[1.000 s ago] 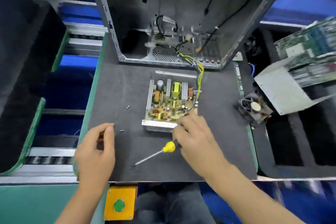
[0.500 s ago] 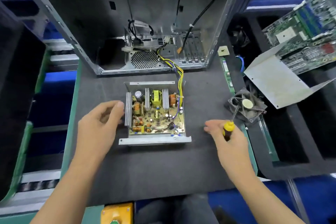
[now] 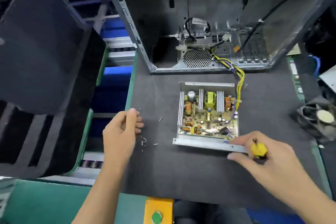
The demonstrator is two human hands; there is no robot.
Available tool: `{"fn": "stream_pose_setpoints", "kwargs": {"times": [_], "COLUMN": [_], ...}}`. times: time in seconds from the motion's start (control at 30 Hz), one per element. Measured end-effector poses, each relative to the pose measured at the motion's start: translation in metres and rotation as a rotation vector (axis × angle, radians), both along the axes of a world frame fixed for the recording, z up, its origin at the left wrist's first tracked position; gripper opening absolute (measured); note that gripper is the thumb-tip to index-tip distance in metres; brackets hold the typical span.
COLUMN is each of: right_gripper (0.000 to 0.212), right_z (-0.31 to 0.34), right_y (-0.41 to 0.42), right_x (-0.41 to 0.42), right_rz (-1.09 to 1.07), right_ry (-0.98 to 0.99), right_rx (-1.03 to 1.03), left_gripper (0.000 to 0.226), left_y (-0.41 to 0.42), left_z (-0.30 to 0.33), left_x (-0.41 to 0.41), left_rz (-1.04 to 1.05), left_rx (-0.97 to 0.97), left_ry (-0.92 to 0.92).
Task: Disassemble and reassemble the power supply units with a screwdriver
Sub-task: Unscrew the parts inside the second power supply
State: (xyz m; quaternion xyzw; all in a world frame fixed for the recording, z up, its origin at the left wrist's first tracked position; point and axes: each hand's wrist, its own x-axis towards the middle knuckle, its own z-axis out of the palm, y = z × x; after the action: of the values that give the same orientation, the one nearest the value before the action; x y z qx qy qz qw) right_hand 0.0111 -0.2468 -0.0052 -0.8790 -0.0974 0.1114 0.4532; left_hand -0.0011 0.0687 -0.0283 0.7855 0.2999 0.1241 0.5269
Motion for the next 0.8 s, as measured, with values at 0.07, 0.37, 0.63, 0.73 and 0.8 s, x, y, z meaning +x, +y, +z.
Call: {"fn": "stream_pose_setpoints", "kwargs": {"times": [0.07, 0.37, 0.63, 0.73, 0.8], "right_gripper": [0.031, 0.025, 0.038, 0.033, 0.036], "right_z": [0.001, -0.02, -0.038, -0.044, -0.047], "right_y": [-0.005, -0.03, -0.022, -0.023, -0.024], "right_x": [-0.002, 0.015, 0.023, 0.024, 0.025], "right_rz": [-0.116, -0.495, -0.516, -0.489, -0.458], "right_ry": [0.022, 0.2, 0.275, 0.282, 0.272], "right_rx": [0.117, 0.326, 0.382, 0.339, 0.295], "left_gripper": [0.019, 0.033, 0.042, 0.035, 0.019], "left_y": [-0.02, -0.065, -0.067, -0.068, -0.066], "left_z": [0.003, 0.015, 0.006, 0.001, 0.001], "left_x": [0.008, 0.039, 0.035, 0.033, 0.033], "left_rz": [-0.129, -0.445, -0.408, -0.428, -0.434], "left_rx": [-0.009, 0.074, 0.063, 0.044, -0.037], "left_ry": [0.066, 0.232, 0.165, 0.128, 0.12]}}
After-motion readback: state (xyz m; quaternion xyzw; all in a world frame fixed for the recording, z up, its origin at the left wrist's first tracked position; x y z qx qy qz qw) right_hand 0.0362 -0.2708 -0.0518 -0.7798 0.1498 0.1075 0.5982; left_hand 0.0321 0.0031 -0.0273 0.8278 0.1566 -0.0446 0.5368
